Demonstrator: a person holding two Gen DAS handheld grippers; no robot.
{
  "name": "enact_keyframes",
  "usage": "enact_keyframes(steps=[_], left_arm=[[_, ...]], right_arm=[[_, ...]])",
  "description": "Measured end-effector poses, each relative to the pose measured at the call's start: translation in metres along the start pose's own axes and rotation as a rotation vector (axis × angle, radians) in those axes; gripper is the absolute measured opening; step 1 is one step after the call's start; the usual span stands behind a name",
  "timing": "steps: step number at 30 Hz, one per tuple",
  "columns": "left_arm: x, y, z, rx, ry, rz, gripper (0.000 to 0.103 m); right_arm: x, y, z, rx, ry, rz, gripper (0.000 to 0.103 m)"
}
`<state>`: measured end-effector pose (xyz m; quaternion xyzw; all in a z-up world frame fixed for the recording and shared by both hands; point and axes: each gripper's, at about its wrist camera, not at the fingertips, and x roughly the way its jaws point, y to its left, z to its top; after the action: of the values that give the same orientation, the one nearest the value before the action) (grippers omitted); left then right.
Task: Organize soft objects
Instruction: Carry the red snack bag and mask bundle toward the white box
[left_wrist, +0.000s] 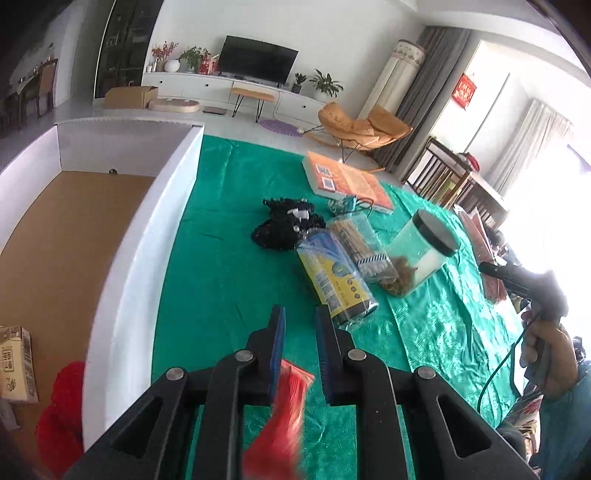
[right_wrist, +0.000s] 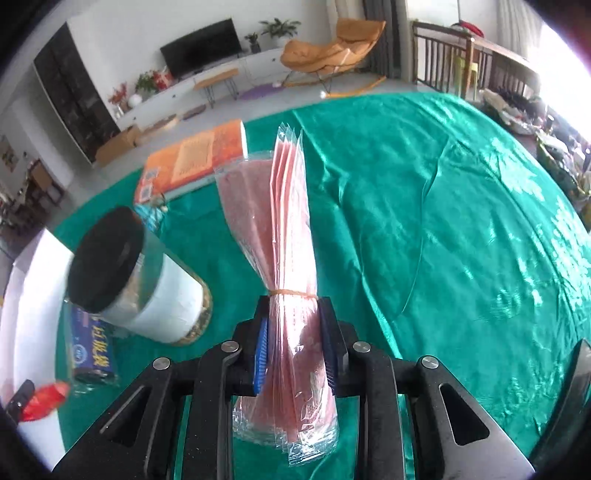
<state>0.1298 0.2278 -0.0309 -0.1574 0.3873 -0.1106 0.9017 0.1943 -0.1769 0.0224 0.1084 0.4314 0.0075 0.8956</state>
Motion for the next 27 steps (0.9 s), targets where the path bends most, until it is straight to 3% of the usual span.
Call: enact_keyframes(steps=[2,5,8,12,18,24,25,26,27], left_arm=[[-0.011,0.007,0.007,-0.01,-0.017,-0.011,0.017],[-0.017,0.01,0.007,0.036,0.026,-0.001,0.017],[-0.016,-0.016,-0.015,0.223,0.094,0.033,0.018],[0.007,-0.045,-0.057,0.393,0.218,0.051,0.018],[0.047,-0.043,-0.077,0.405,0.262,0.163,0.019],[0.035,-0.046,-0.068,0.414,0.269,0.105,0.019],[0.029,-0.048,-0.064,0.431,0.265,0.099,0.021],[0.025,-0.05,-0.062,0.451,0.254,0.105,0.031],[0.023,-0.051,-0.059,0.466,0.245,0.112,0.061]], right_arm=[[-0.029,0.022,0.008,-0.027,-0.035,0.059,0.026],[-0.056,0.072,0.014,-0.083,-0.066,0.172,0.026],[-0.077,0.111,0.005,-0.103,-0.083,0.28,0.027],[-0.089,0.131,-0.013,-0.075,-0.067,0.408,0.027],[-0.097,0.131,-0.035,-0.069,-0.027,0.444,0.027],[-0.102,0.123,-0.045,-0.073,-0.019,0.459,0.027],[-0.103,0.122,-0.049,-0.072,-0.017,0.468,0.027],[-0.104,0.123,-0.05,-0.074,-0.016,0.476,0.027],[-0.105,0.124,-0.052,-0.077,-0.014,0.482,0.027]])
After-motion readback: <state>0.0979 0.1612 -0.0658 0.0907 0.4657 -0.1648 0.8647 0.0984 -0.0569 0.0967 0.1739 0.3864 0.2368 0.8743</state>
